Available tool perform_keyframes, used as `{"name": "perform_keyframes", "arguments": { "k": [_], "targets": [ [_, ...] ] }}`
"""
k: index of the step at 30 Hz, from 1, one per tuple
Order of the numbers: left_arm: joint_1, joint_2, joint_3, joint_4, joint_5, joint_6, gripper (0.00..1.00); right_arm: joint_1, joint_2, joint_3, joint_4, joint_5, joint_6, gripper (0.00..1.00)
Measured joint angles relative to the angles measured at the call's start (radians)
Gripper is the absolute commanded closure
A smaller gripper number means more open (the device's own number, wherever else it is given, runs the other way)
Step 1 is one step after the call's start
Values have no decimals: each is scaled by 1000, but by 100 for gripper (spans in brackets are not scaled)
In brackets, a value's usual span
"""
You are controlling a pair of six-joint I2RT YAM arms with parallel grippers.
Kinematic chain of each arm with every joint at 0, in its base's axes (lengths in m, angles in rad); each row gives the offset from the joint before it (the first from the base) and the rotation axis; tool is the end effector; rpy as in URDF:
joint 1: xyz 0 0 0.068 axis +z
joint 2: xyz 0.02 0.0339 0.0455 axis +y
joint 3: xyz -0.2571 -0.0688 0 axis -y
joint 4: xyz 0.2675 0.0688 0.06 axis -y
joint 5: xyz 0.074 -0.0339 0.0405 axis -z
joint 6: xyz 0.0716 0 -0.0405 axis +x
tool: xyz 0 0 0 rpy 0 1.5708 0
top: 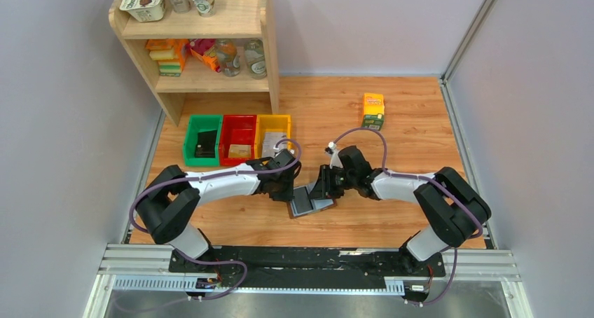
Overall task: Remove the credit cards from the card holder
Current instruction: Remove the credit card from the card holder.
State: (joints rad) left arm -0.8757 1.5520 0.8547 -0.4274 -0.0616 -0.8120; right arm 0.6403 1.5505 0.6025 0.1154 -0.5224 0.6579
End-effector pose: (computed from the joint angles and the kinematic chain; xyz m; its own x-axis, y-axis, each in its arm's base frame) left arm 0.2093 -0.2441 0.1135 -0.9414 -0.0020 -0.3372 0.0964 0.9566 -0.2749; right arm 0.2281 0.2145 0.0876 -0.9506 -0.0474 -0.3068 -0.2601 0.6614 0.7035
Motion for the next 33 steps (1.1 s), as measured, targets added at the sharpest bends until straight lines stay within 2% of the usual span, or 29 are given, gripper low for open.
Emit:
{"name": "perform_keyframes", "arguments": {
  "k": [19,33],
  "targets": [
    [0,53,38,22,23,8,88,25,22,42,-47,73,-10,64],
    [0,60,42,23,27,11,89,26,4,35,-13,30,-8,67]
  ]
}}
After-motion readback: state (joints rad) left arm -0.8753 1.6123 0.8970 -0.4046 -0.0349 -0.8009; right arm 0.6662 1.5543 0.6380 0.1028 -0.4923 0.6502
